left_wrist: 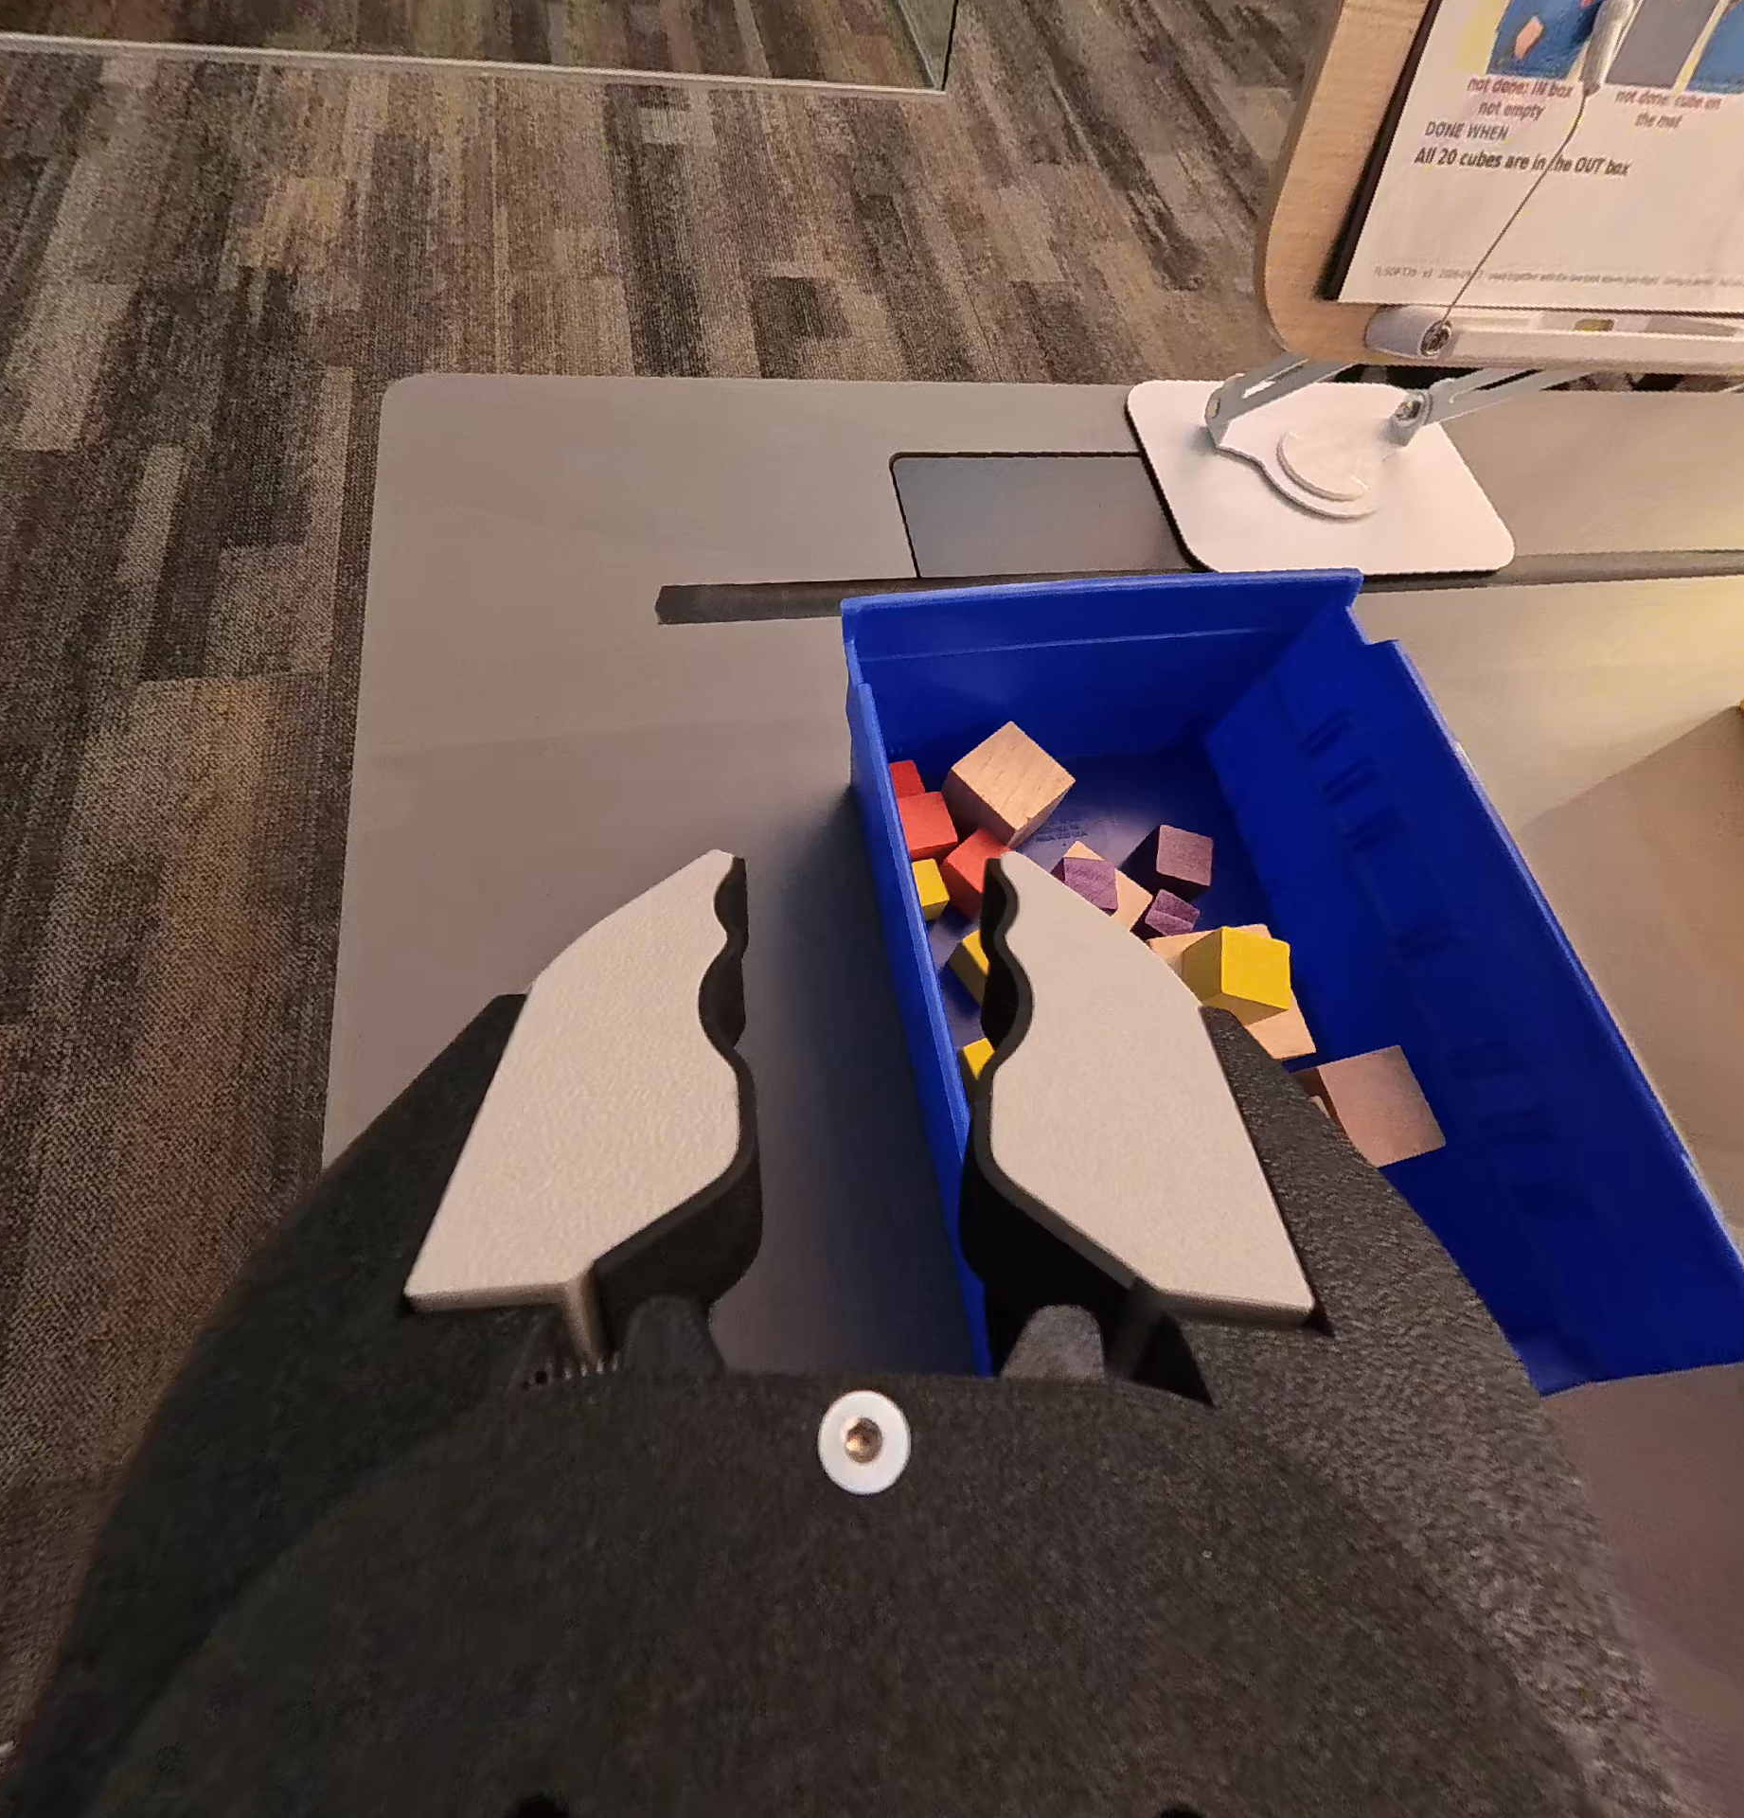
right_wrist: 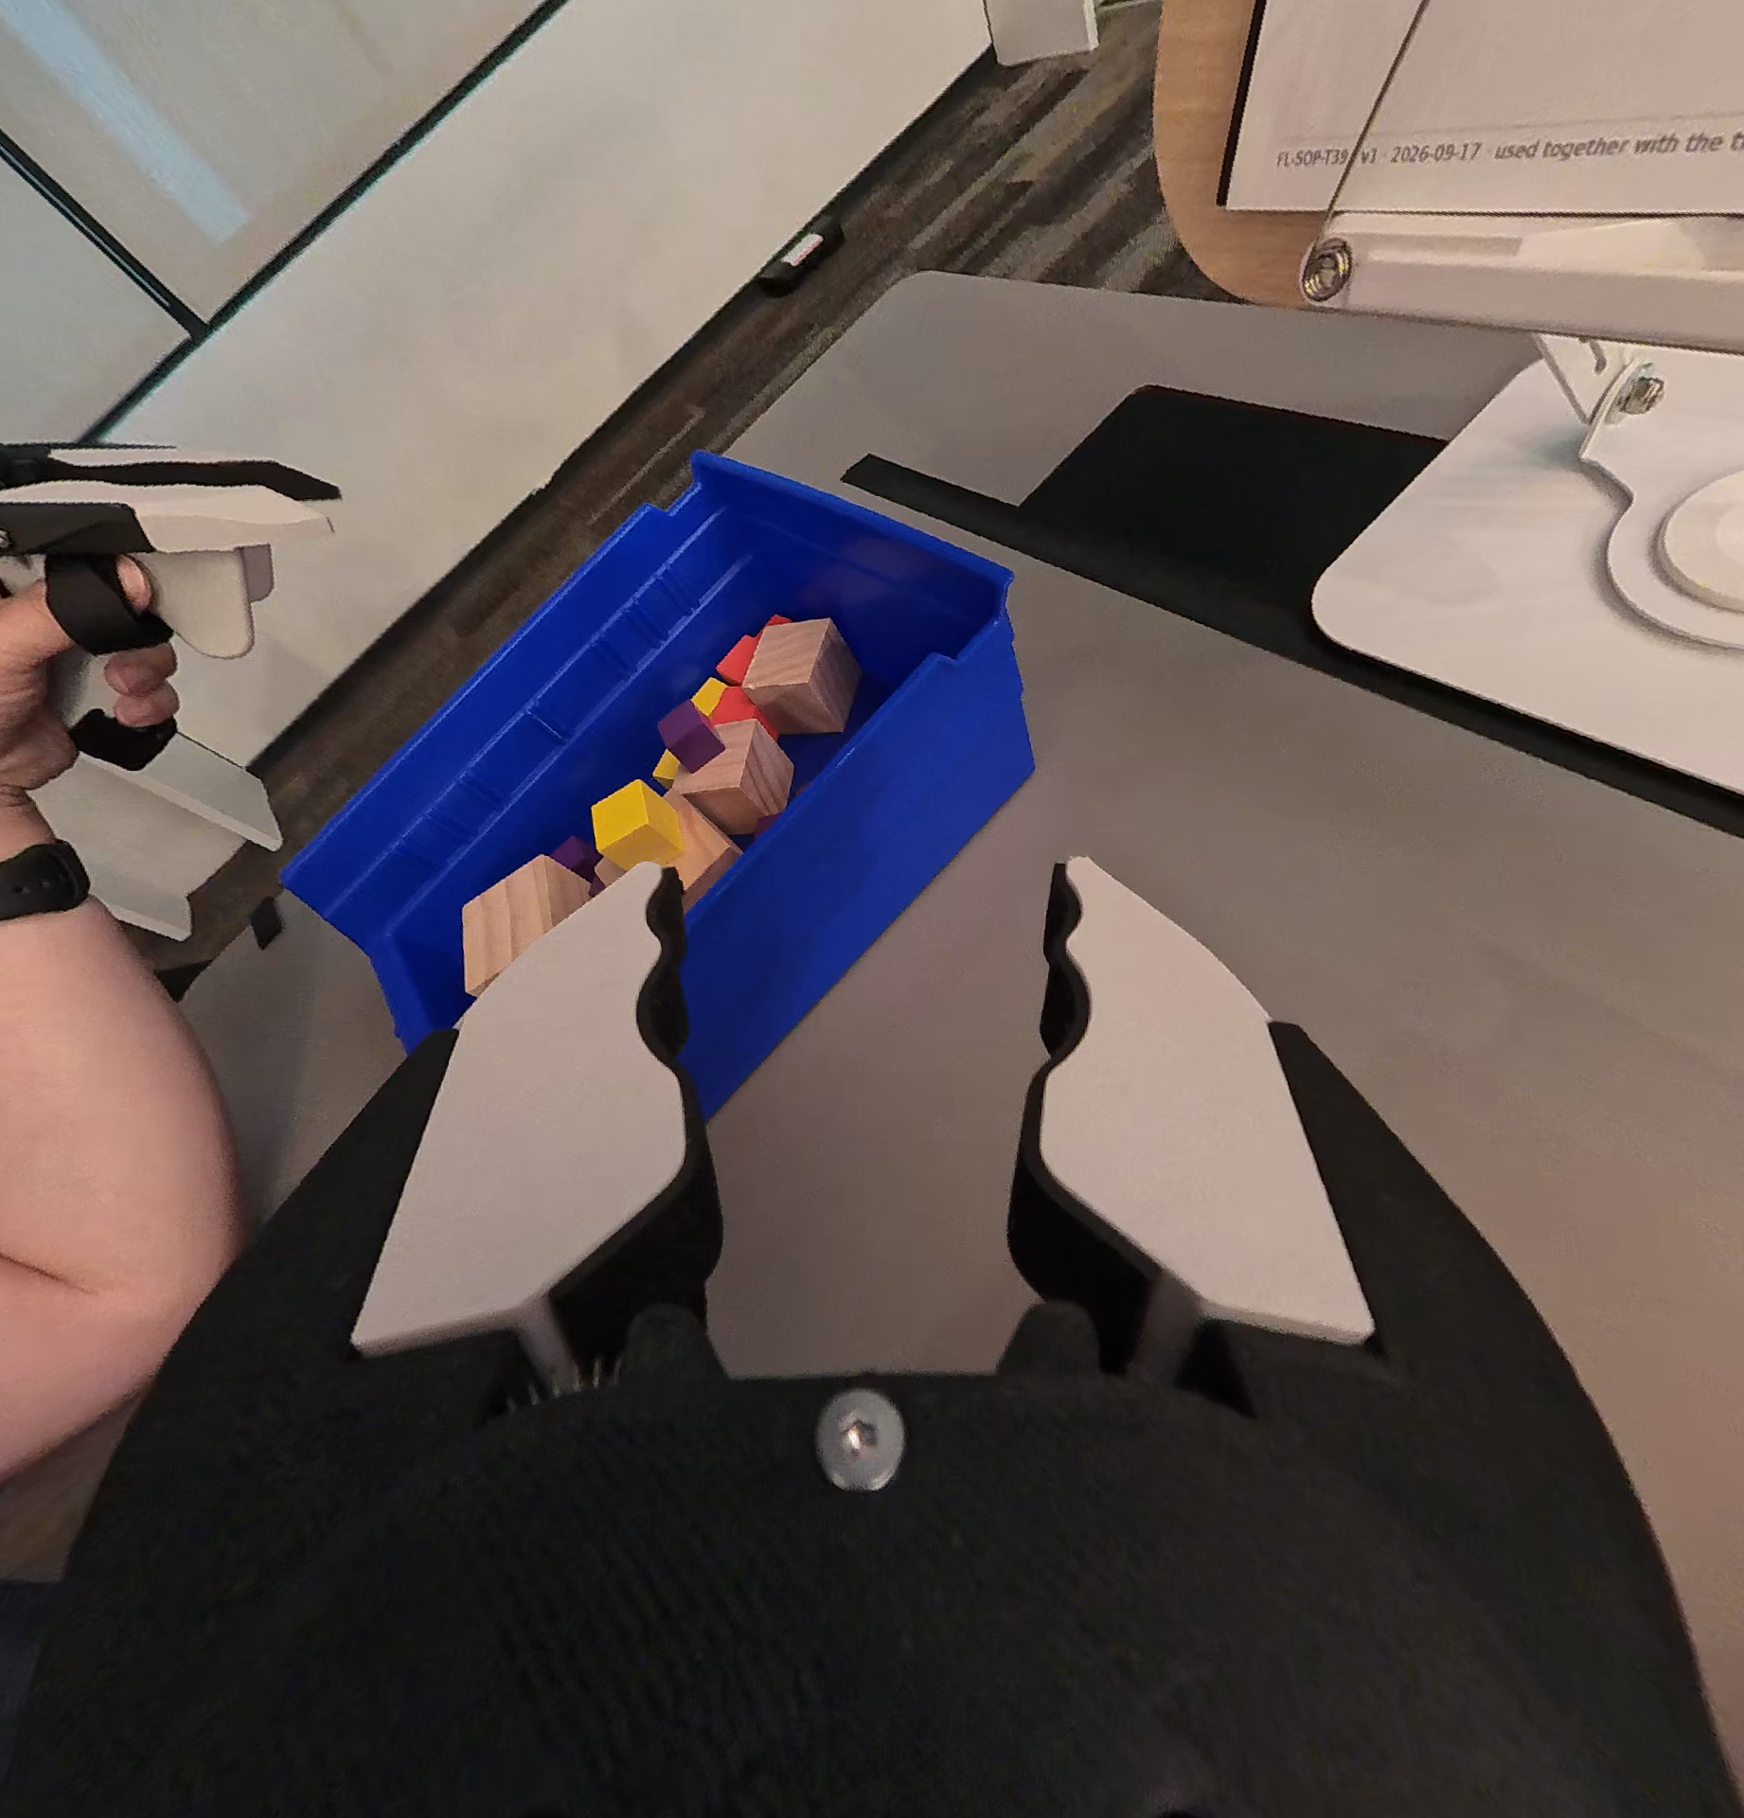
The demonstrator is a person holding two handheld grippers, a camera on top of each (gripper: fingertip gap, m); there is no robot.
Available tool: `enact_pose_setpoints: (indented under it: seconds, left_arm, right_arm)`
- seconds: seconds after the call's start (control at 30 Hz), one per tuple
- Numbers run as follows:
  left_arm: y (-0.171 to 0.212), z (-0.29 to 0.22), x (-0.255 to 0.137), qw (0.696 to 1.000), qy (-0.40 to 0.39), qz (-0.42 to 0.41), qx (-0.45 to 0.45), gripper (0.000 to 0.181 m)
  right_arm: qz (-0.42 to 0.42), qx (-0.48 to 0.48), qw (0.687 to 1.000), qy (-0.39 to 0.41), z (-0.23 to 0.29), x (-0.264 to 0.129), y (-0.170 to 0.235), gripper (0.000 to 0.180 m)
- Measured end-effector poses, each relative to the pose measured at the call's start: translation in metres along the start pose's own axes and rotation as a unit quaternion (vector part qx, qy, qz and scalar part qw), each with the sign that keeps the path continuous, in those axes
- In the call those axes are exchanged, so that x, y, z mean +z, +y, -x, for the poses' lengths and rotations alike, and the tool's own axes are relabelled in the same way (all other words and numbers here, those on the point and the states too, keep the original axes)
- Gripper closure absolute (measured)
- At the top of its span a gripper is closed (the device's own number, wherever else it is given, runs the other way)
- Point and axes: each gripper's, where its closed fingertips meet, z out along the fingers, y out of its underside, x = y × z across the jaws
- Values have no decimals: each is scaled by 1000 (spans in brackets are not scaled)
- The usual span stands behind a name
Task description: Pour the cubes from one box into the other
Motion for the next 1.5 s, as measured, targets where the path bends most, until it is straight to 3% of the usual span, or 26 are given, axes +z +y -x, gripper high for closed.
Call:
enact_pose_setpoints:
  seconds: [0.93,1.5]
  left_arm:
    - [-3,5,3,998,-66,1,19,135]
    - [-7,1,-5,998,-64,-10,25,135]
  right_arm:
    - [-14,7,999,-28,-14,0,-3,109]
    - [-12,-6,1000,-19,-11,-2,-4,109]
